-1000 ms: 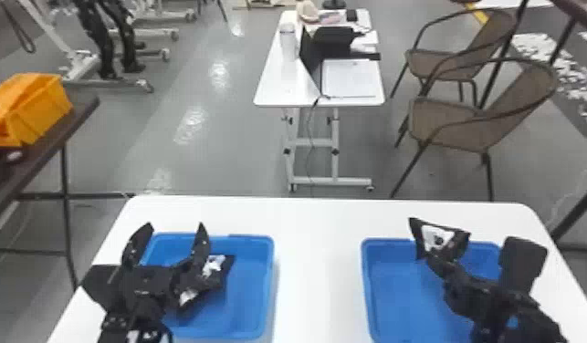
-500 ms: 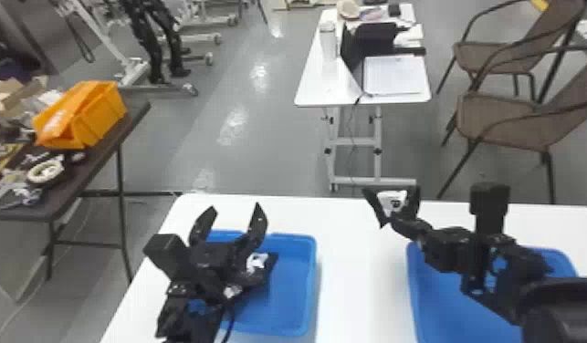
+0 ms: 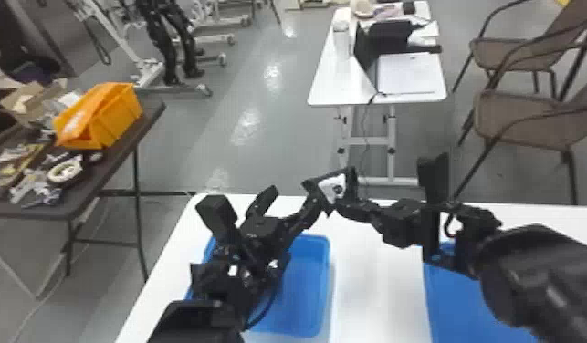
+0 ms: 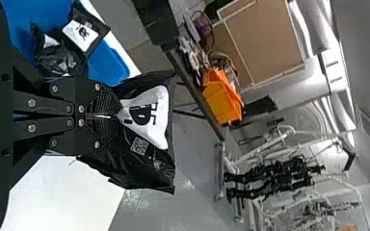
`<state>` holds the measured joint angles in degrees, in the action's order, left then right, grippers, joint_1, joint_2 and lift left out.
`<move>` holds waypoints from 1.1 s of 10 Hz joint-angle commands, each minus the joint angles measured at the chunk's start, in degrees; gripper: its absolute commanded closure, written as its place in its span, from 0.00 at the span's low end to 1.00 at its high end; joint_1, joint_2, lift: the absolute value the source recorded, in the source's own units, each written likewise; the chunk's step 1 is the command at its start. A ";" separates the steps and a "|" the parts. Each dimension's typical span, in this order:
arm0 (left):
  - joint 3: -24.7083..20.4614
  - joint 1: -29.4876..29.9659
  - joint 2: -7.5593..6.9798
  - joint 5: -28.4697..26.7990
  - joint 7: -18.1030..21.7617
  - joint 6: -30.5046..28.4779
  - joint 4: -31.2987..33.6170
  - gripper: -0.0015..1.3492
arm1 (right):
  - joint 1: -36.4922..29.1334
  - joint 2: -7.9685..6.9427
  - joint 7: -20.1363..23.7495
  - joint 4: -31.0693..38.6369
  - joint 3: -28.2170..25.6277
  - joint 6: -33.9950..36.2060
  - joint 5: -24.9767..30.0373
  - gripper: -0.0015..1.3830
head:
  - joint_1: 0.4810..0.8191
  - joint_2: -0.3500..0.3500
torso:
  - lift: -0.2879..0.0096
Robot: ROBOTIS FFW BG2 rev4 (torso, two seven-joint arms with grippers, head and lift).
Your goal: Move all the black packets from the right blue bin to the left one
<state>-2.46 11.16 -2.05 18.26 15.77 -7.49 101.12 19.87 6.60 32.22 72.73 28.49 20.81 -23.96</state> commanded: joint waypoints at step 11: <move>1.67 0.00 0.21 0.37 -2.15 7.05 -3.21 0.91 | 6.24 0.43 0.48 -4.44 11.24 -2.79 -9.35 0.89 | 0.63 0.97 | 0.97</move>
<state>-0.78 10.95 -1.83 18.51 13.58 -1.13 97.93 26.15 7.05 32.71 68.51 39.77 18.17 -33.11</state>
